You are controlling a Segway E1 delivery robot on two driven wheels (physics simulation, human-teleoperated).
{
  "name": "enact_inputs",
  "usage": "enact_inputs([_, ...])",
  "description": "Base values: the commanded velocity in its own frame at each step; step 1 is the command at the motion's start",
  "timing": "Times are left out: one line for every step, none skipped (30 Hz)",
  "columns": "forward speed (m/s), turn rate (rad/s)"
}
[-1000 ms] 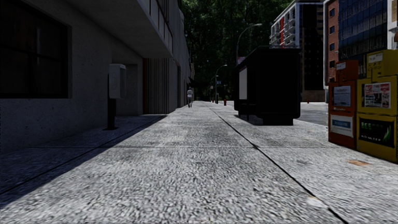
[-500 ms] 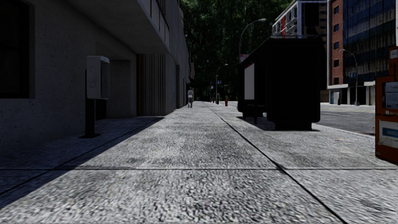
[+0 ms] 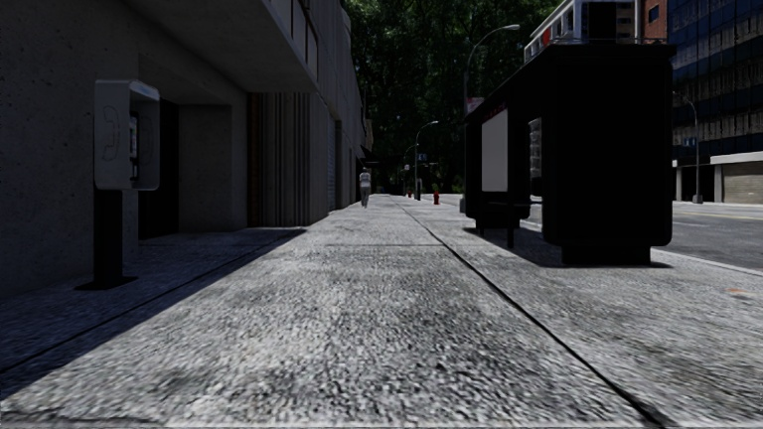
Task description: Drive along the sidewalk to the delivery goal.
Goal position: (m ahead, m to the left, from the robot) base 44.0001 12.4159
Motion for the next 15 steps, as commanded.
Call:
enact_inputs([2.0,0.0])
enact_inputs([2.0,0.0])
enact_inputs([2.0,0.0])
enact_inputs([2.0,0.0])
enact_inputs([2.0,0.0])
enact_inputs([2.0,0.0])
enact_inputs([2.0,0.0])
enact_inputs([2.0,0.0])
enact_inputs([2.0,0.0])
enact_inputs([2.0,0.0])
enact_inputs([2.0,0.0])
enact_inputs([2.0,0.0])
enact_inputs([2.0,0.0])
enact_inputs([2.0,0.0])
enact_inputs([2.0,0.0])
